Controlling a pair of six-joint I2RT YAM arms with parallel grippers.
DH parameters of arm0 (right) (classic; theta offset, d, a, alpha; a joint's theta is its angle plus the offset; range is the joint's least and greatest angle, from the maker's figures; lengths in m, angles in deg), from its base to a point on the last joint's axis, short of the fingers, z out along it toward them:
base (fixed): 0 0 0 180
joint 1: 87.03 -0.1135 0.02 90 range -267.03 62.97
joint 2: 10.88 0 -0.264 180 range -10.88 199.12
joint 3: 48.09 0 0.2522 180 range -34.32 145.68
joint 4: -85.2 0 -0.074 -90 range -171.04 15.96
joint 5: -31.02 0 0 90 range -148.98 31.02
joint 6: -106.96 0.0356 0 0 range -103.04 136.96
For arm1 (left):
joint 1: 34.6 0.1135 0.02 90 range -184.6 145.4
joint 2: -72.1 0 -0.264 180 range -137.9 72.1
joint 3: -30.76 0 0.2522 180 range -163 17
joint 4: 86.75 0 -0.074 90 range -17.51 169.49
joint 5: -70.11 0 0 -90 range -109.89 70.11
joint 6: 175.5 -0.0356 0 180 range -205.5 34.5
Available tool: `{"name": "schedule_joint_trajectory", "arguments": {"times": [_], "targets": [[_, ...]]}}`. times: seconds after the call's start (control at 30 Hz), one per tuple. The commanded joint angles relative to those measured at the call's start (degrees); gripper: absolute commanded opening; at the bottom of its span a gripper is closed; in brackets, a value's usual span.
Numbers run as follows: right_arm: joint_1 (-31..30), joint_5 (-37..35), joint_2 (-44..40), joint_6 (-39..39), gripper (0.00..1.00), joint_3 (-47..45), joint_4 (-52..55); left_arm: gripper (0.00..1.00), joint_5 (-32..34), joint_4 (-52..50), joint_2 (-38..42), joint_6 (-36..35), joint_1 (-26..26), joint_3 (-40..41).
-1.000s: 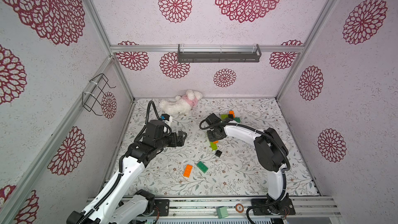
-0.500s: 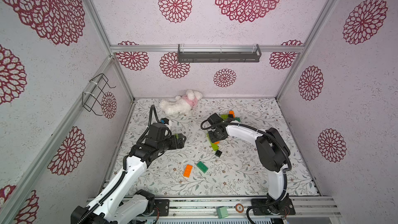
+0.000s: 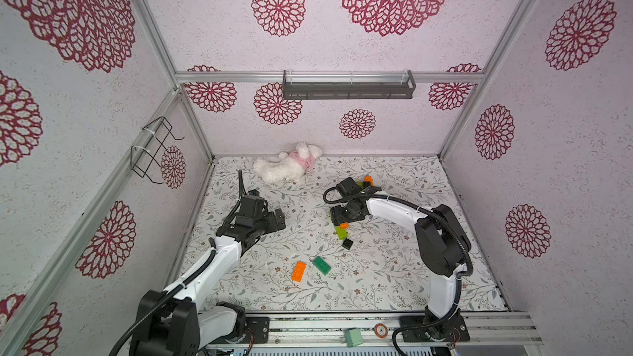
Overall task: Assemble a small pinwheel with lego
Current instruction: Assemble the lego brick with the lego brick, then adjust the lego brick at the center of the board.
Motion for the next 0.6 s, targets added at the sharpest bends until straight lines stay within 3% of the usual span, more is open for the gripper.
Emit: {"name": "schedule_joint_trajectory", "arguments": {"times": [0.0,0.17,0.33,0.57], "targets": [[2.0,3.1,-6.0,0.4,0.86,-2.1,-2.1,0.99,0.8,7.1,-7.3,-2.9,1.3,-2.3],[3.3,3.3,-10.2,-0.3,0.94,-5.0,-1.5,1.00,-2.9,9.3,-16.5,-5.7,5.0,-5.0],[3.9,4.5,-12.8,-0.2,0.96,-8.1,-3.0,1.00,-6.8,11.5,-20.1,-8.1,6.4,-5.9],[4.4,5.9,-13.5,-0.7,0.98,-9.8,-4.1,0.97,-11.6,6.6,-27.2,-8.7,7.2,-12.3]]}}
